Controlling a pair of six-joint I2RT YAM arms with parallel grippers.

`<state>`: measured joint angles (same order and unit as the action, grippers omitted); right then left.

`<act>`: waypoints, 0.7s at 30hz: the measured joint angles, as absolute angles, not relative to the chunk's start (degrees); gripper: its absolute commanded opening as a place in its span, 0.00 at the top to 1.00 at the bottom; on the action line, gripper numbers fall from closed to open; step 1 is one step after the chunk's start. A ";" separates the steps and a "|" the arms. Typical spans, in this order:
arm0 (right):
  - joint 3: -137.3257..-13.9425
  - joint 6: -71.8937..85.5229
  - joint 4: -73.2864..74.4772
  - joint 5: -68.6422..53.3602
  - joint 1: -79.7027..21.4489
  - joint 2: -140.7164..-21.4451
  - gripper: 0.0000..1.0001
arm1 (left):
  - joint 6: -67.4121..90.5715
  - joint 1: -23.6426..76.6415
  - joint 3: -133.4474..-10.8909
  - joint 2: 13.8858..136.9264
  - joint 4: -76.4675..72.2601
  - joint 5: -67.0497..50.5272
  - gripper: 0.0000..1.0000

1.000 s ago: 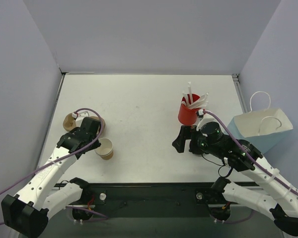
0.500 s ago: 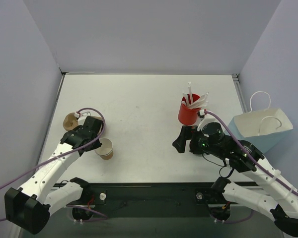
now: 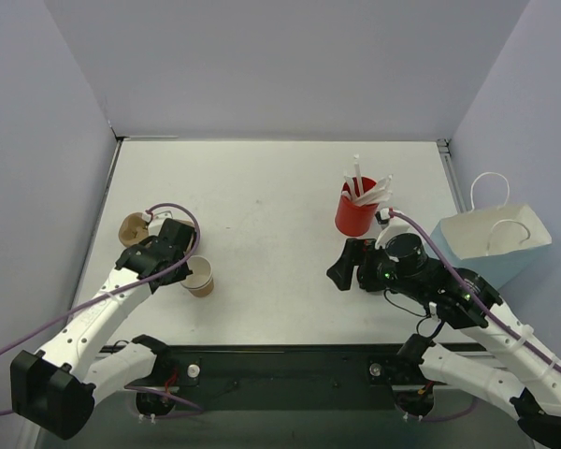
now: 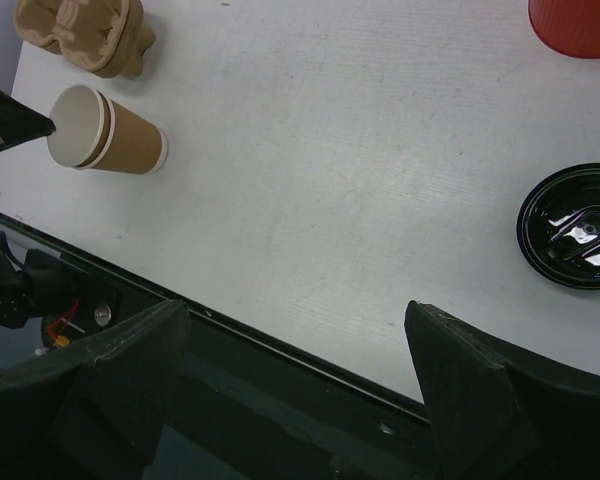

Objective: Pack the takeout coffee

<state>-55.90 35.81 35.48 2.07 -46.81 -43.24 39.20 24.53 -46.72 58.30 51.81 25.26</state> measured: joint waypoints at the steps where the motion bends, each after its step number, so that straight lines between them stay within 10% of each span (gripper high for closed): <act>1: -55.90 35.81 35.51 2.07 -46.81 -43.05 0.06 | 39.20 24.53 -46.72 58.24 51.83 25.23 1.00; 21: -55.90 35.79 36.67 2.09 -46.81 -44.88 0.06 | 38.00 24.53 -48.56 50.15 52.66 20.08 1.00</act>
